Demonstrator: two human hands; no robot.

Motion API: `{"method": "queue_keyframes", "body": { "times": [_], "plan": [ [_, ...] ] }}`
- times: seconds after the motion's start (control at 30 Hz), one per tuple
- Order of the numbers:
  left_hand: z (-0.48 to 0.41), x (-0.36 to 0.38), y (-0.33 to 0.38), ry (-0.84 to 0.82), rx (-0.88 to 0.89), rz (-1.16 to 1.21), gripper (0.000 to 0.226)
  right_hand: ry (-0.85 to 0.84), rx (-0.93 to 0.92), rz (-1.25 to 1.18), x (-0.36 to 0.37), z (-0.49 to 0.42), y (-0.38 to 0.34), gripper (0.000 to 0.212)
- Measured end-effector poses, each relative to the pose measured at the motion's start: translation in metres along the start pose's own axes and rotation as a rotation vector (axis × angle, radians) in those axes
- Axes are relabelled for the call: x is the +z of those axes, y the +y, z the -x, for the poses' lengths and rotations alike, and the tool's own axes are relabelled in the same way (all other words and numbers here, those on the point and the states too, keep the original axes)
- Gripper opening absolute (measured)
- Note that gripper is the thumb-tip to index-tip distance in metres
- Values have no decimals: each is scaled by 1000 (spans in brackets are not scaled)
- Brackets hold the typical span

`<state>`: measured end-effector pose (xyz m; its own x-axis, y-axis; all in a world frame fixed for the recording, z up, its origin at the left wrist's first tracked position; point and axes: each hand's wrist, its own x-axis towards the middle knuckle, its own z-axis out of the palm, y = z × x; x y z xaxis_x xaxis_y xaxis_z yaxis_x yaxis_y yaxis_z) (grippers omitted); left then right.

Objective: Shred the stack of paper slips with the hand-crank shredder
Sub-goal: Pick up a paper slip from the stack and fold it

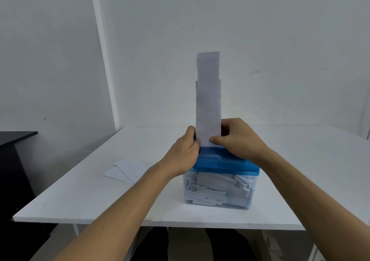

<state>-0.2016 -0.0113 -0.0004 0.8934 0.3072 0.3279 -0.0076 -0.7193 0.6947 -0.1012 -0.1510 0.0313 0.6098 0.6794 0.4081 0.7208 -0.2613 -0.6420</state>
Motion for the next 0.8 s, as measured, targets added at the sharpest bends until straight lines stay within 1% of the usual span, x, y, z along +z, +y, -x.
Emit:
{"method": "queue_keyframes", "body": {
  "times": [0.1,0.17,0.23,0.3,0.33,0.37,0.43,0.47,0.5,0.53,0.57,0.63,0.7,0.73,0.8],
  "plan": [
    [1,0,3,2,-6,-18,22,7,4,-3,-1,0,0,37],
    [1,0,3,10,-6,-8,19,55,0,-43,-2,1,1,32],
    [2,-1,2,20,-16,-19,16,100,-9,-71,-3,2,2,24],
    [0,0,-1,20,-44,-15,18,78,0,-47,-3,2,2,10],
    [-1,1,-3,25,-61,19,22,53,6,-32,-2,3,0,4],
    [0,-1,-2,20,-96,91,28,27,6,-21,-1,3,-1,4],
    [-1,-2,-3,3,-125,235,48,-12,-3,-23,-1,2,-1,11],
    [-1,-4,-2,-15,-92,199,55,-24,0,-41,-2,2,-1,11],
    [-1,-4,-1,-33,-45,112,52,-42,7,-57,-3,2,-1,10],
    [-1,-3,-1,-31,-11,40,44,-63,18,-64,-4,2,-2,10],
    [-1,-2,2,-23,6,7,36,-76,37,-68,-4,1,-2,13],
    [-3,-2,6,7,-10,-3,30,-84,92,-68,-3,-1,-3,17],
    [-6,-2,10,28,-66,14,13,-82,129,-69,-2,-3,-3,26],
    [-7,-1,11,35,-90,55,9,-82,151,-59,-2,-4,-4,28],
    [-9,2,14,68,-173,149,18,-90,168,-23,-3,-5,-6,20]
  ]
}}
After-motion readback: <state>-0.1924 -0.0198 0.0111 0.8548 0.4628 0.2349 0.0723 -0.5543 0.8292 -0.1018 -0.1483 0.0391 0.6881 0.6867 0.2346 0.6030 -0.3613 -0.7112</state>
